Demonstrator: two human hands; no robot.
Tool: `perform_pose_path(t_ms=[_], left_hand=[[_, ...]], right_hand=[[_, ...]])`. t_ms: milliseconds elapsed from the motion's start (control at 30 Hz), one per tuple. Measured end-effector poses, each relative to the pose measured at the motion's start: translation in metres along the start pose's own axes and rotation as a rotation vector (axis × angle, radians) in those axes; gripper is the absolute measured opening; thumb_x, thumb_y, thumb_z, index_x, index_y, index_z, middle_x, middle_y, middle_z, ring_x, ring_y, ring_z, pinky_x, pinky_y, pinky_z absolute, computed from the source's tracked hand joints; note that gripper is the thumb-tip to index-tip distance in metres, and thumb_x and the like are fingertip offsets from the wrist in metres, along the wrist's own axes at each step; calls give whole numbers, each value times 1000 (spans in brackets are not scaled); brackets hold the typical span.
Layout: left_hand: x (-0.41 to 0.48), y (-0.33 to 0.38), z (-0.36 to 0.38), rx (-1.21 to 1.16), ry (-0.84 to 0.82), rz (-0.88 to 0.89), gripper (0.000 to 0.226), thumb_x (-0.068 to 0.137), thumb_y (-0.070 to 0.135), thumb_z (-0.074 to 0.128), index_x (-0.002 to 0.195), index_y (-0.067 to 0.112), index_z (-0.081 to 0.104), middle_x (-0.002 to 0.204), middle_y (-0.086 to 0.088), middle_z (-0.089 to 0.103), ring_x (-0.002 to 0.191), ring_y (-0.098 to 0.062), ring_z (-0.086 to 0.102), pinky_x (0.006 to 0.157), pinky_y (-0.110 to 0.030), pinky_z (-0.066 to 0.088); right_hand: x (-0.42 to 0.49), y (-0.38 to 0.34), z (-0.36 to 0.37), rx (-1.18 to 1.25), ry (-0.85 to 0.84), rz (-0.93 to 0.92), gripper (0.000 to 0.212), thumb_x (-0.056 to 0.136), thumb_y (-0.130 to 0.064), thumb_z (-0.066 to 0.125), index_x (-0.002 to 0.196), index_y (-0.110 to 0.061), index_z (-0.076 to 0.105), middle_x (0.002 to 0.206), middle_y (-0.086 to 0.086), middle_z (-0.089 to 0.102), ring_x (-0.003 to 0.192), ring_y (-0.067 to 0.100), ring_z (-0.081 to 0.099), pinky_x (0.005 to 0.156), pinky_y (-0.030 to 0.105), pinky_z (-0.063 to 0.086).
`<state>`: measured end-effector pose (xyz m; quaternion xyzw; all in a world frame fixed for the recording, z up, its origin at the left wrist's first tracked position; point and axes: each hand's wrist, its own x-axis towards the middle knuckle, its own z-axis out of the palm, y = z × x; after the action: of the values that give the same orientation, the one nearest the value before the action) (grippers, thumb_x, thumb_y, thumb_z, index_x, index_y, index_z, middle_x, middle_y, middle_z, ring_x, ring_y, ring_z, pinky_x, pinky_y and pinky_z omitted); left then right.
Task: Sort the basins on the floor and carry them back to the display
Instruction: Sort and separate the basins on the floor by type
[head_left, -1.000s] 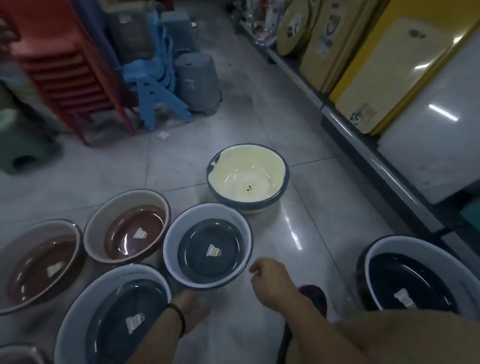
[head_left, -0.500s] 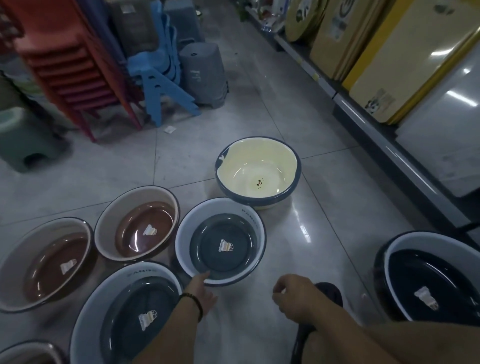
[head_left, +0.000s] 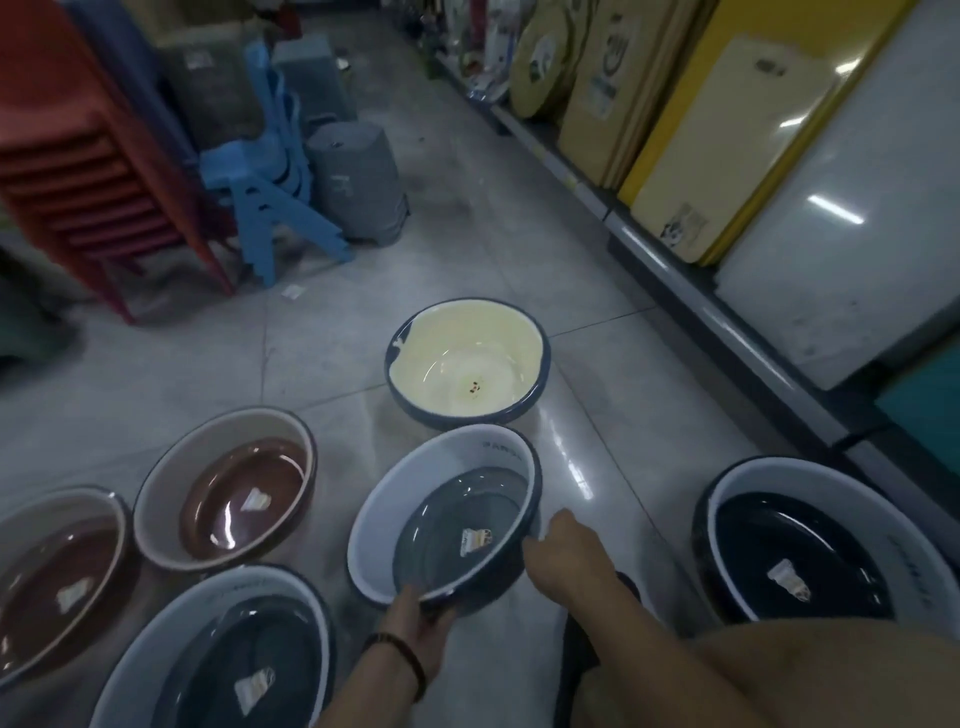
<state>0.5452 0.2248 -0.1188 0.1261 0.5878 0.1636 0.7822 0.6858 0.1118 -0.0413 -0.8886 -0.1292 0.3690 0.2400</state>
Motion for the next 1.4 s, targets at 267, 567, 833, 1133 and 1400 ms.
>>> perform_pose_path(t_ms=[267,567,833,1133,1400], left_hand=[[-80,-47,102,237,-357,38,32,92,-4,63,123,-10,62,114,-27,71,91,-34,70,58,-33,62],[-155,-73,237,821,-478,478,33,82,25,77,109,15,62,103,-13,72,93,-38,71,77,-61,60],[-106,-148,348,1273,-630,748,35,96,13,61,127,15,45,109,-7,61,94,-27,62,79,-37,54],[-6,-244,356,1651,-618,736,50,95,12,58,137,28,35,102,-4,59,88,-31,64,74,-45,60],[62,-277,335,1689,-466,711,52,98,6,47,143,29,35,98,-5,60,74,-17,56,54,-24,43]], right_hand=[[-25,18,-133,369,547,163,49,94,-23,62,133,0,43,126,23,63,102,38,65,83,41,56],[-85,127,-291,449,962,99,25,92,-22,65,115,-14,59,100,7,67,78,25,57,62,31,41],[-62,273,-286,733,1045,261,23,90,-24,70,107,-20,55,90,-1,64,79,22,63,75,39,54],[-1,387,-183,944,909,620,21,89,-18,73,99,-8,58,87,8,65,73,22,63,60,33,53],[41,407,-134,863,842,656,11,98,-19,69,100,-9,64,91,6,69,82,24,65,76,34,51]])
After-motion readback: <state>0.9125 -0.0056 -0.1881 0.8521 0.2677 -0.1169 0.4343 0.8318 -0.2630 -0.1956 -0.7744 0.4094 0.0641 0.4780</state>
